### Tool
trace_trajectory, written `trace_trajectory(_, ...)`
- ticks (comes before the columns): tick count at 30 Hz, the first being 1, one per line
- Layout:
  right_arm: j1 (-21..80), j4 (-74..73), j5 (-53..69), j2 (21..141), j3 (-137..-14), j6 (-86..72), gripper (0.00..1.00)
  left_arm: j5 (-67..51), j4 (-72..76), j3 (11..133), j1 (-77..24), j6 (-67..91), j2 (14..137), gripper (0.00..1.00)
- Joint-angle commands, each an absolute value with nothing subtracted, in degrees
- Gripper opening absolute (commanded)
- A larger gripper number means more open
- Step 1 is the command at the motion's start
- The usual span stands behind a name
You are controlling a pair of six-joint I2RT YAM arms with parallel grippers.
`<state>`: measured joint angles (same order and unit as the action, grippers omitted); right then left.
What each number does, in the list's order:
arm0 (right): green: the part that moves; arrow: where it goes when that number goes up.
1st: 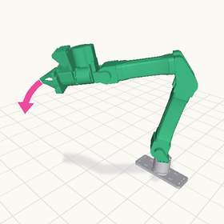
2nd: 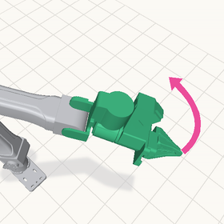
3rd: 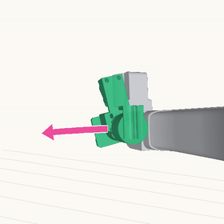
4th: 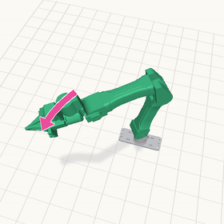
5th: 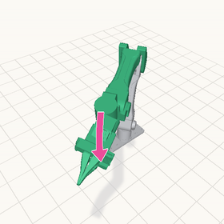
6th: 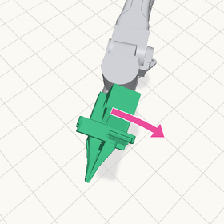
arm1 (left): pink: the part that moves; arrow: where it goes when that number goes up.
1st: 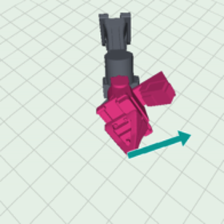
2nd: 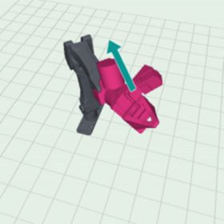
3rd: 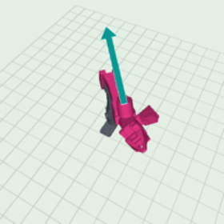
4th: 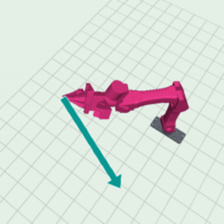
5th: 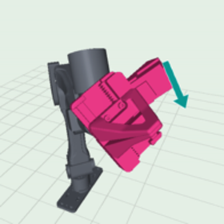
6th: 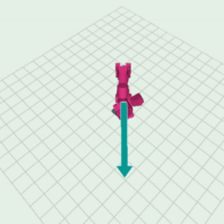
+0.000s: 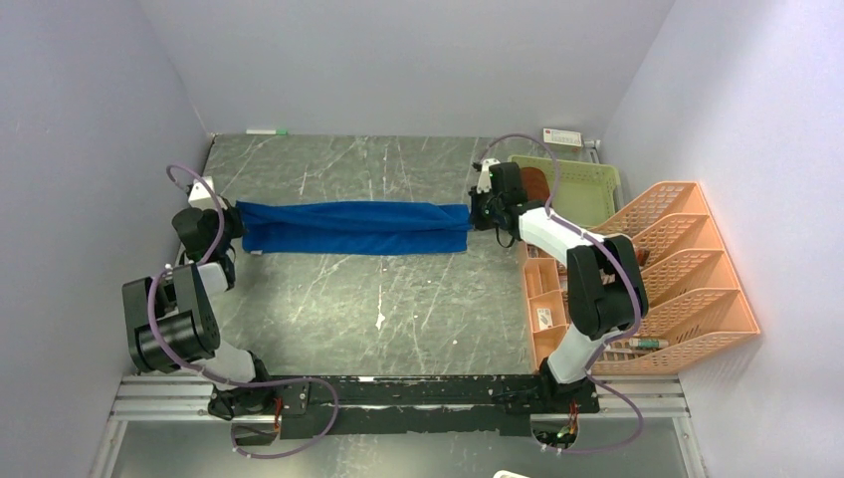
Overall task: Roll the towels
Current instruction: Fold the towel at the center of the board.
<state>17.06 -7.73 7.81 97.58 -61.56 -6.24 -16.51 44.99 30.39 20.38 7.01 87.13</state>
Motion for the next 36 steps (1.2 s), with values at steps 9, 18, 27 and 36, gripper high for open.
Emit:
trace_trajectory(9,16.2,-9.0,4.8,93.8,-55.9,-10.5,0.00,-6.3,38.9,27.8,21.7,4.3,80.6,0.07)
trace_trajectory(18,16.2,-8.1,5.7,92.4,-53.5,-11.0,0.00,-3.8,35.6,27.8,21.8,2.5,79.1,0.07)
trace_trajectory(27,16.2,-8.2,6.9,91.6,-52.9,-10.6,0.40,-1.2,34.1,28.3,21.7,1.9,78.5,0.91)
trace_trajectory(36,16.2,-3.9,7.4,82.0,-53.4,-9.3,0.62,-2.5,29.8,36.2,21.7,4.3,68.7,1.00)
